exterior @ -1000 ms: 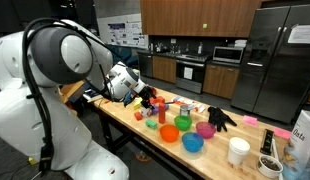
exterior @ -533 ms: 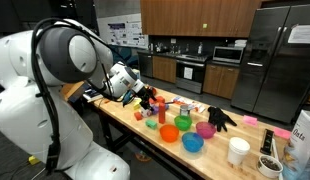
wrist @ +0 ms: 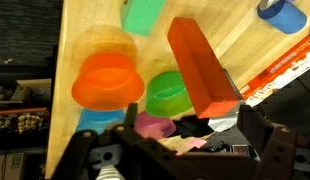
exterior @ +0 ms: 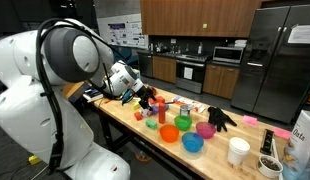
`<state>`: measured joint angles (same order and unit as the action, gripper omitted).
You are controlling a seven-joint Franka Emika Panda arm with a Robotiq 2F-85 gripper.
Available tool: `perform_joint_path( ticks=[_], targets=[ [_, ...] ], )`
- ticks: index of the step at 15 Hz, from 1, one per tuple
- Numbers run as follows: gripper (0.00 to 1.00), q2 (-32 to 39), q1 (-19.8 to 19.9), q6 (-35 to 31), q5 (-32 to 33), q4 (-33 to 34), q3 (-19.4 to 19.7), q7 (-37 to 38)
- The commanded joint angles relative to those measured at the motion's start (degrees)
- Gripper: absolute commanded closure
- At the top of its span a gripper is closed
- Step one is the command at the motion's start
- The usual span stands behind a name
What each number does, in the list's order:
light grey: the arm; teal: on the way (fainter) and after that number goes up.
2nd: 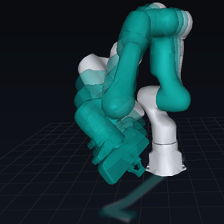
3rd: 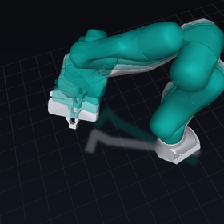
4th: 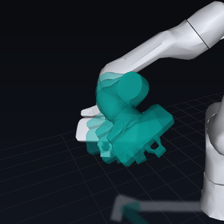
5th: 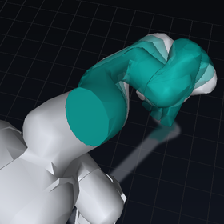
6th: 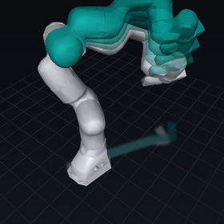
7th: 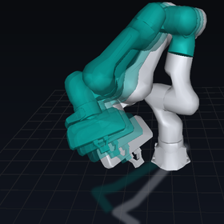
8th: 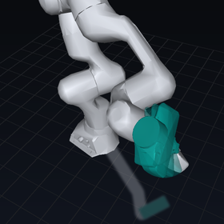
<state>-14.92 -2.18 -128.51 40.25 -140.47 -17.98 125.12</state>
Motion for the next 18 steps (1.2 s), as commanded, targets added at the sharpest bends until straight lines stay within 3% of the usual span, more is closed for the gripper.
perform_joint_path(
  ticks=[1, 8, 14, 18],
  targets=[
    [0.0, 0.2, -1.4, 0.4, 0.3, 0.2, 1.3, 0.5],
    [0.0, 0.6, -1.3, 0.8, 0.6, 0.5, 1.2, 2.0],
    [0.0, 1.4, -0.5, -0.7, 3.7, 1.1, 0.2, 23.4],
    [0.0, 1.6, -1.1, 0.2, 4.5, 1.1, 0.4, 27.8]
  ],
)
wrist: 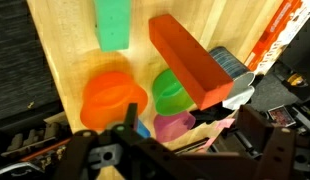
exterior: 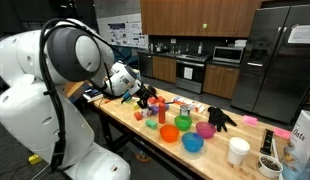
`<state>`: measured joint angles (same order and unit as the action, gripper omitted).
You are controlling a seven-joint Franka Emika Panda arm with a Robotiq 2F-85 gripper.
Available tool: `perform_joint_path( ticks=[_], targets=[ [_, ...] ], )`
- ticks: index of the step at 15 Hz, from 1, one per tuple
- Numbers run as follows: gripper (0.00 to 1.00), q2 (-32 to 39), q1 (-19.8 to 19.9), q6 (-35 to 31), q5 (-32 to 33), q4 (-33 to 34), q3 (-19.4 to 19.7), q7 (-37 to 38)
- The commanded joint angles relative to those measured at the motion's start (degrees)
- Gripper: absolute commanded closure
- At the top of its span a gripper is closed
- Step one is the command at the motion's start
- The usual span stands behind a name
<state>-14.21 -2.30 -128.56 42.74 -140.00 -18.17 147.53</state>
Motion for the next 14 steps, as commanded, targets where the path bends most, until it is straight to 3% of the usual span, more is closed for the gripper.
perform_joint_path(
  ticks=[1, 2, 3, 4, 5, 14],
  targets=[
    [0.0, 0.9, -1.2, 1.1, 2.3, 0.7, 0.6, 5.0],
    [0.0, 0.9, -1.4, 2.4, 2.9, 0.8, 0.6, 4.0],
    [0.0, -0.1, 1.7, 3.1, 2.4, 0.7, -1.9, 1.4],
    [0.0, 0.4, 1.9, 5.1, 3.9, 1.0, -2.8, 1.5],
    [0.0, 0.5, -1.3, 3.7, 2.5, 0.6, 0.5, 1.5],
    [0.0, 0.6, -1.4, 5.1, 3.4, 0.6, 0.1, 1.5]
  ],
)
